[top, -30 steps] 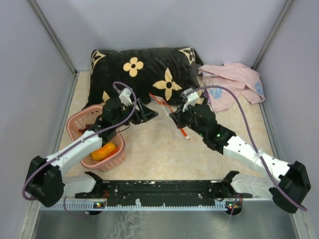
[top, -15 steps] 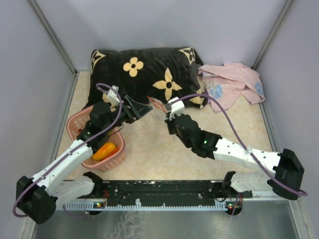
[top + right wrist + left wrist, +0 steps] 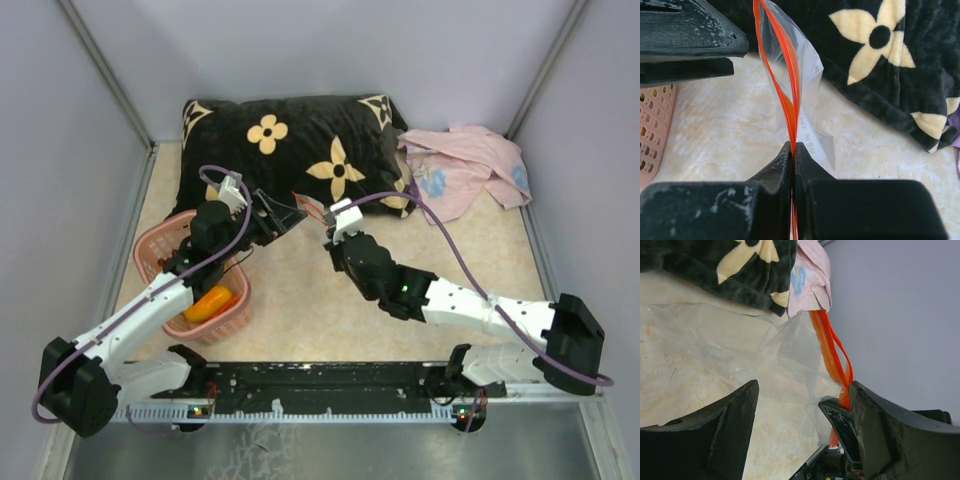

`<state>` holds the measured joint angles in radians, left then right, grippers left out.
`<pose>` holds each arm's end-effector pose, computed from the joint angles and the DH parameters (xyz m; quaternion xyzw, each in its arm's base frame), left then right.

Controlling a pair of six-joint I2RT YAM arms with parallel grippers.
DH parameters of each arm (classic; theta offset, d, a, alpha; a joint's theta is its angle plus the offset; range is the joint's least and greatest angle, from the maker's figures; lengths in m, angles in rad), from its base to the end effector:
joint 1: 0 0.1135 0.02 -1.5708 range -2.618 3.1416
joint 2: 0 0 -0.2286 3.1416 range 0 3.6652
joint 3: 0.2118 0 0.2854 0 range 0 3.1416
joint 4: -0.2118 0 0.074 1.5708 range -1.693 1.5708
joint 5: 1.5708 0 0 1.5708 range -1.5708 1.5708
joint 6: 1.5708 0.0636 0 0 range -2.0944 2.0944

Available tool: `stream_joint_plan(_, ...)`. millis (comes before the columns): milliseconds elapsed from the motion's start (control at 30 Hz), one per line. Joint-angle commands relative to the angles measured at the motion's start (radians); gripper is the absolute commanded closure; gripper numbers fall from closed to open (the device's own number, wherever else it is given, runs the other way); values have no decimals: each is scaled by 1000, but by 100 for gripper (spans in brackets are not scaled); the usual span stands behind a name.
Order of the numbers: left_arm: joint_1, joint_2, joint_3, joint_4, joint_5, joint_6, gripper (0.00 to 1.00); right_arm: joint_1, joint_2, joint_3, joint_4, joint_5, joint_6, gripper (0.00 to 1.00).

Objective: Place the food in the zip-top bag and seal the zipper
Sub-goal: Open the zipper of the food storage bag.

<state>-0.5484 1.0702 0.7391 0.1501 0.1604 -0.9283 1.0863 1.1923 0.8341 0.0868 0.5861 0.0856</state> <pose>0.2748 -0.1798 0.2555 -0.0942 0.7616 -0.4751 0.4306 0.1896 0.2847 0.2502 -0.2124 0.7527 0.1286 0.6097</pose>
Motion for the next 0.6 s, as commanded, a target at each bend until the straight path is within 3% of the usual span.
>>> stream_joint_plan(0, -2, 33, 46, 60, 17, -12, 22, 17, 6, 54, 77, 47, -13, 100)
stream_joint_plan(300, -2, 66, 60, 86, 27, -7, 25, 27, 25, 61, 87, 57, -32, 100)
stream_joint_plan(567, -2, 75, 40, 95, 46, -19, 37, 33, 31, 61, 105, 69, -29, 100)
